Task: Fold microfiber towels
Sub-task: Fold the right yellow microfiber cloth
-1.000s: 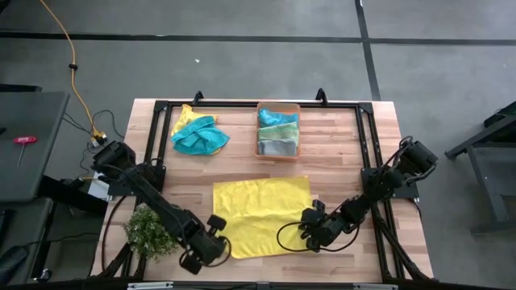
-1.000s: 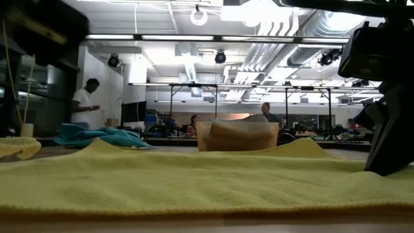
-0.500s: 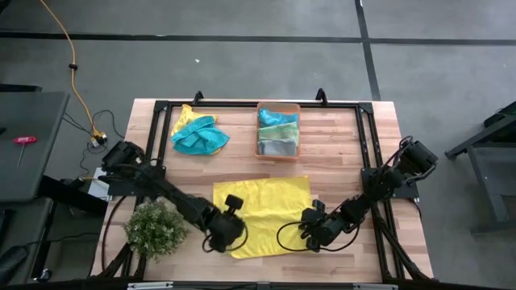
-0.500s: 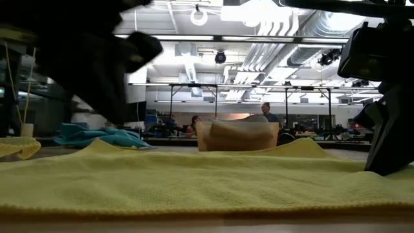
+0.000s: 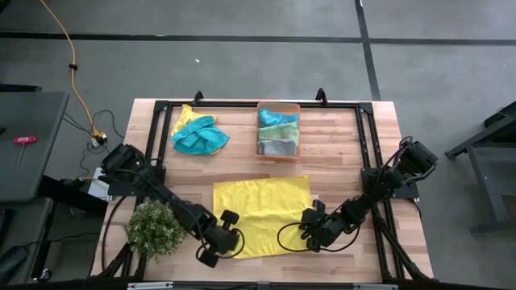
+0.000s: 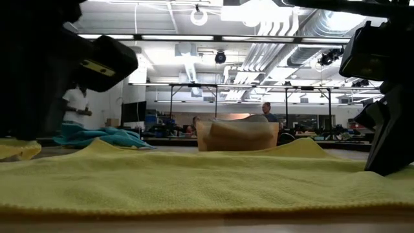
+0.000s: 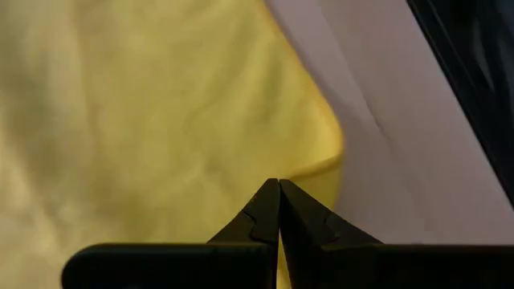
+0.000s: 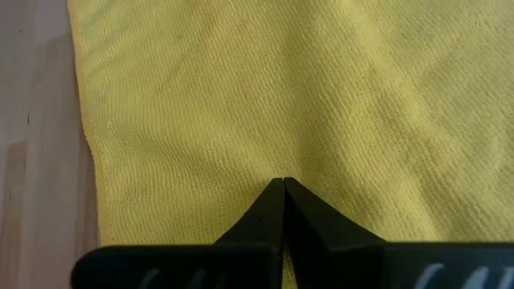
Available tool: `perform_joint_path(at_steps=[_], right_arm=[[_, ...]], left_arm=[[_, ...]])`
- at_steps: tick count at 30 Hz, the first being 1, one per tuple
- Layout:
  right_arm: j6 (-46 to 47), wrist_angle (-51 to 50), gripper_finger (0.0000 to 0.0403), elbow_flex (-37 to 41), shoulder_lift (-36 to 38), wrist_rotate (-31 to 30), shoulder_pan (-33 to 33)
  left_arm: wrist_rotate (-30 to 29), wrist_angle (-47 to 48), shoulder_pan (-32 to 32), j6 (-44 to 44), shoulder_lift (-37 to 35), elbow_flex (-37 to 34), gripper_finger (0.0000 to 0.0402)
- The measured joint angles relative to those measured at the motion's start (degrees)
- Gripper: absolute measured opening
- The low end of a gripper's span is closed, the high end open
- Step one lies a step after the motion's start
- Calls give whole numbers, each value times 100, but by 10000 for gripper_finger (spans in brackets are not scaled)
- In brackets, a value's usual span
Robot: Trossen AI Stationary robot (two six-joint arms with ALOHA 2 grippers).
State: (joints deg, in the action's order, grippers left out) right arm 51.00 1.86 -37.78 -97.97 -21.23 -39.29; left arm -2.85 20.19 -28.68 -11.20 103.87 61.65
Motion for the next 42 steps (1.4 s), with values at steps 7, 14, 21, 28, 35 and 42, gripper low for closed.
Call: perform_joint_path(at_steps=[7, 14, 21, 28, 35, 42], right_arm=[[-2, 35, 0, 4, 0, -70, -23], [0, 45, 0, 4, -2, -82, -23], [0, 73, 0, 9, -2, -85, -21], [0, 122, 0, 9, -2, -95, -21], [0, 132, 0, 7, -2, -112, -21], [-2, 97, 0, 2, -7, -134, -19]], left_arm=[[228, -10, -290, -498, 280, 4, 0], [1595, 318, -454, -1077, 61, 104, 0], [657, 288, -391, -400, -379, 348, 0], [-433, 690, 139, 284, -125, 303, 0], [-351, 680, 393, 54, 314, 22, 0], [-119, 496, 65, -339, 298, -39, 0]])
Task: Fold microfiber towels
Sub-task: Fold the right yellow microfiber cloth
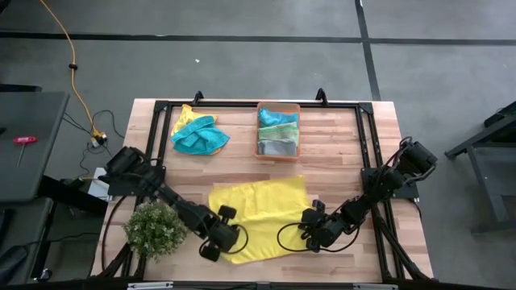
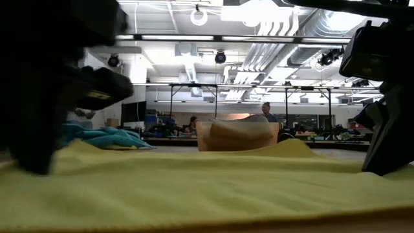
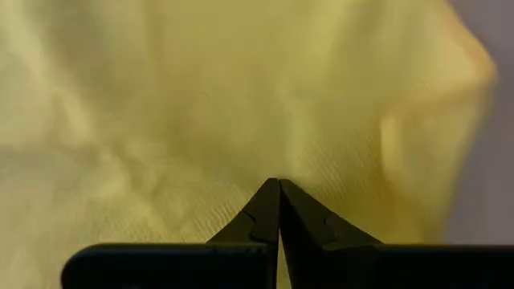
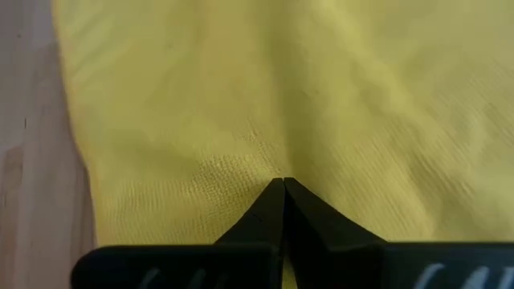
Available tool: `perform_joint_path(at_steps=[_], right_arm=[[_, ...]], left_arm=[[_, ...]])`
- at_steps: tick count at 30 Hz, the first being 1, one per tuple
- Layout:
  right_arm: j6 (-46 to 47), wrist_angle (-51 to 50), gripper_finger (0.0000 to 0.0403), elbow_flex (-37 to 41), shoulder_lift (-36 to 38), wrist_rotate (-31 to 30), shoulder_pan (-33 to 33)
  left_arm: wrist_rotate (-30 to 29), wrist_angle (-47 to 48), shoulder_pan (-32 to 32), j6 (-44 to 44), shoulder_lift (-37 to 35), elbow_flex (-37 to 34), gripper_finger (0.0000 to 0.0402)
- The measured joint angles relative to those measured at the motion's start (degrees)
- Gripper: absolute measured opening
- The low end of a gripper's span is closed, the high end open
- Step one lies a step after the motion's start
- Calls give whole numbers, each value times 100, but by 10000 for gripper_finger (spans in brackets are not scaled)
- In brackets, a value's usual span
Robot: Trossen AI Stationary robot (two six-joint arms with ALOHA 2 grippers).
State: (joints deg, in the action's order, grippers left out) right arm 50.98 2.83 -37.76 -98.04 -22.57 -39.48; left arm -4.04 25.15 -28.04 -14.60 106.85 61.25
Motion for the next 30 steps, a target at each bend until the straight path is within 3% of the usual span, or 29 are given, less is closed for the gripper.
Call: perform_joint_path(at_steps=[13, 20, 30], right_arm=[[17, -4, 0, 0, 2, 0, 0], [2, -8, 0, 0, 2, 0, 2], [4, -19, 0, 0, 4, 0, 0]], left_arm=[[33, -601, -676, -340, -15, -7, 0], [642, -1359, -851, -327, -22, -7, 0], [1920, -1064, -1146, -879, -61, -7, 0]])
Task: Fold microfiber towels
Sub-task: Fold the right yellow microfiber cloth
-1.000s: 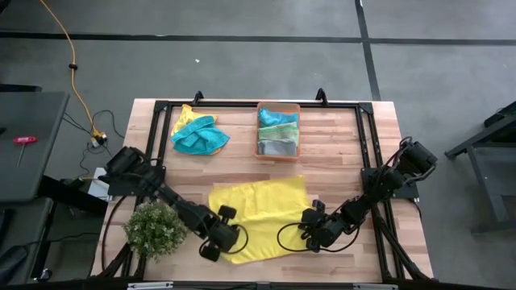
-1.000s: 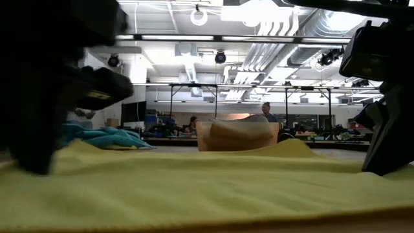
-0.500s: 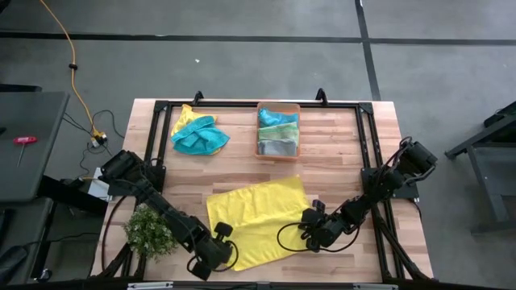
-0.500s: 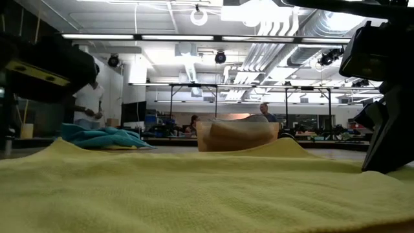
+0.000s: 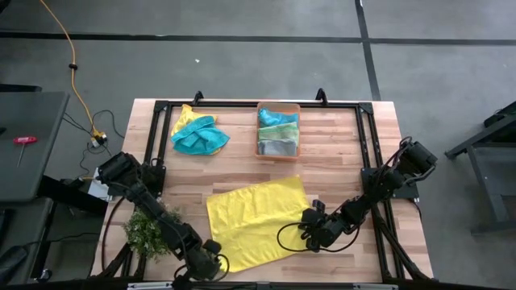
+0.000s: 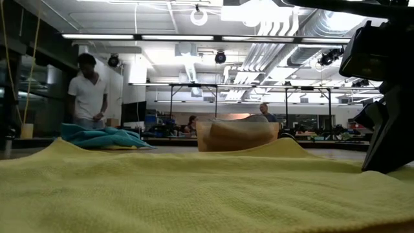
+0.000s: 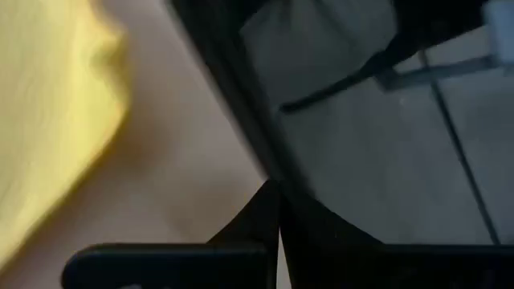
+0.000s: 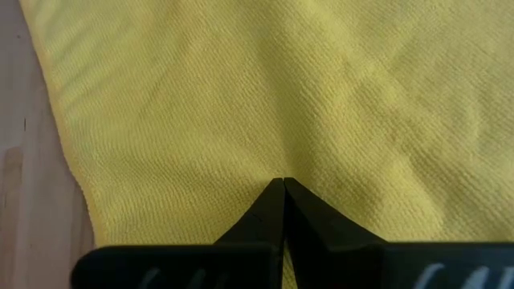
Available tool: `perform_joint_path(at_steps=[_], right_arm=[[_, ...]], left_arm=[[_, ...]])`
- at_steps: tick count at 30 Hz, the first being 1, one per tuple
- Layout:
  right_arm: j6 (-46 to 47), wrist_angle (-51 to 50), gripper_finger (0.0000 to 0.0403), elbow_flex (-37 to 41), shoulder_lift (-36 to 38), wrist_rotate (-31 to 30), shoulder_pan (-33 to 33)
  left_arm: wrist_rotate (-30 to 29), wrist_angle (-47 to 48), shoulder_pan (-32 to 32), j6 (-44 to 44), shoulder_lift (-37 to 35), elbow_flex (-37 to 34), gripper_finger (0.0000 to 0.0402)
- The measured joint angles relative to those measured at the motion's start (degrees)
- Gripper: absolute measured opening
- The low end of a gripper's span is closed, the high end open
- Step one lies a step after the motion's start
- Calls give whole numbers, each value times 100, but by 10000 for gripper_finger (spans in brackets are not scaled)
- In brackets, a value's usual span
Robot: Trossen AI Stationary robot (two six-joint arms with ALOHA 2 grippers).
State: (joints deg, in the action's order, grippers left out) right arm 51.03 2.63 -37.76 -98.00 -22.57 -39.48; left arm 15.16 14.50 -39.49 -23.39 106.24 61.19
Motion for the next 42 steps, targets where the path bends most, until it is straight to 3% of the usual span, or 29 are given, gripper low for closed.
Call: perform_joint_path(at_steps=[3, 9, 11, 22, 28, 32, 42], right_arm=[[0, 3, 0, 0, 3, 4, 9], [-99, 106, 0, 3, 4, 1, 50], [-94, 105, 0, 4, 4, 9, 50], [-199, 148, 0, 7, 39, 21, 20], [-139, 19, 0, 18, 183, 88, 20], [248, -127, 0, 17, 362, 553, -23], [1127, -199, 0, 15, 411, 943, -422]], left_arm=[[-411, 519, 140, 92, -274, 6, 0], [-2751, 1399, 622, 805, -806, -7, 0], [-3154, 1543, 862, 979, -847, -31, 0], [-3166, 1898, 2115, 913, -566, -612, 0], [-3054, 1811, 2231, 862, -608, -884, 0], [-3084, 1818, 2230, 879, -610, -935, 0], [-3830, 1923, 2636, 1754, -573, -968, 0]])
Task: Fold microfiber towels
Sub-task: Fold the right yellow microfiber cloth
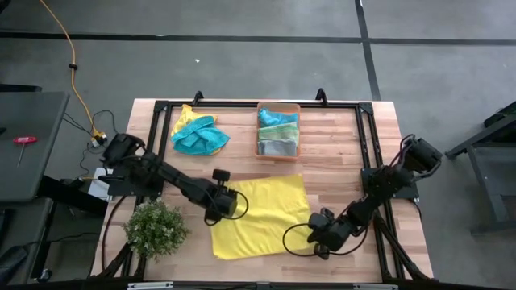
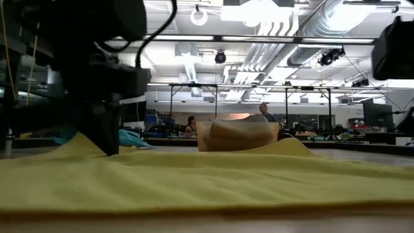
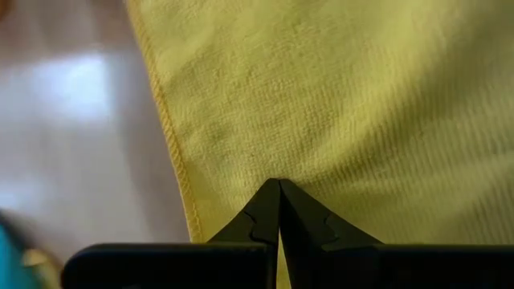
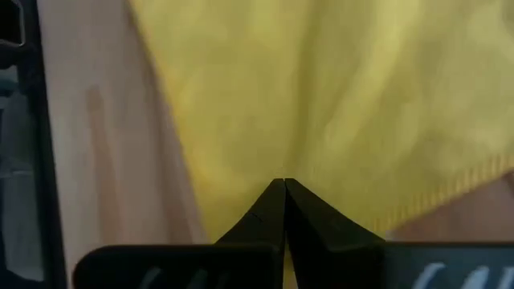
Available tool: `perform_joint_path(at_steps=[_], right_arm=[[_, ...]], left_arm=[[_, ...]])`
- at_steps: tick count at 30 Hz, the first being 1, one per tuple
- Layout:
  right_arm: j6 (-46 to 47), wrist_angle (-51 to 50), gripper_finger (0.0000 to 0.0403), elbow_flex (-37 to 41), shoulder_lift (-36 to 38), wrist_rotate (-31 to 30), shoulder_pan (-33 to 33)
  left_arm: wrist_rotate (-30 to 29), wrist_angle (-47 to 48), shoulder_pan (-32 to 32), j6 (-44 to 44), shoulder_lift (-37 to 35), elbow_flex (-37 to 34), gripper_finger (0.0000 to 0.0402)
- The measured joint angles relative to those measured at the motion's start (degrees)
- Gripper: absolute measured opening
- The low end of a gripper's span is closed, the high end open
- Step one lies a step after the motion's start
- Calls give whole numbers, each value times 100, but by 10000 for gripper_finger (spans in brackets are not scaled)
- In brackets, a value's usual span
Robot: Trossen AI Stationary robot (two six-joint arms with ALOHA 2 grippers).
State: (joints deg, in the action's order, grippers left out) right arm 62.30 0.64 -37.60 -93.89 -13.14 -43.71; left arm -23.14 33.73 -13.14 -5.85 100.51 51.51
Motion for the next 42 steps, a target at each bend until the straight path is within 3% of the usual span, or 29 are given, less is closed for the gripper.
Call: perform_joint_path(at_steps=[7, 13, 20, 27, 32, 37, 42], right_arm=[[219, 9, 0, -4, 0, -368, -199], [-149, 2, 0, -10, 0, -578, -205], [-949, 48, 0, -15, 0, -928, -70], [-1988, 58, 0, -15, 0, -1161, 672], [-2925, 3, 0, -15, 54, -1806, 1350], [-3277, -354, 0, 23, 280, -2314, 1981], [-3176, -104, 0, 492, 446, -2098, 2413]], left_arm=[[-475, -124, 663, 641, 15, -13, 0], [-563, -189, 972, 1082, -7, -11, 0], [-635, -125, 915, 834, -496, 22, 0], [-933, -349, 378, 77, -1270, -5, 0], [-1061, -2021, -239, 87, -1816, -651, 0], [-1017, -4283, -726, 213, -2138, -1883, 0], [-771, -5856, -1052, -392, -2102, -2871, 0]])
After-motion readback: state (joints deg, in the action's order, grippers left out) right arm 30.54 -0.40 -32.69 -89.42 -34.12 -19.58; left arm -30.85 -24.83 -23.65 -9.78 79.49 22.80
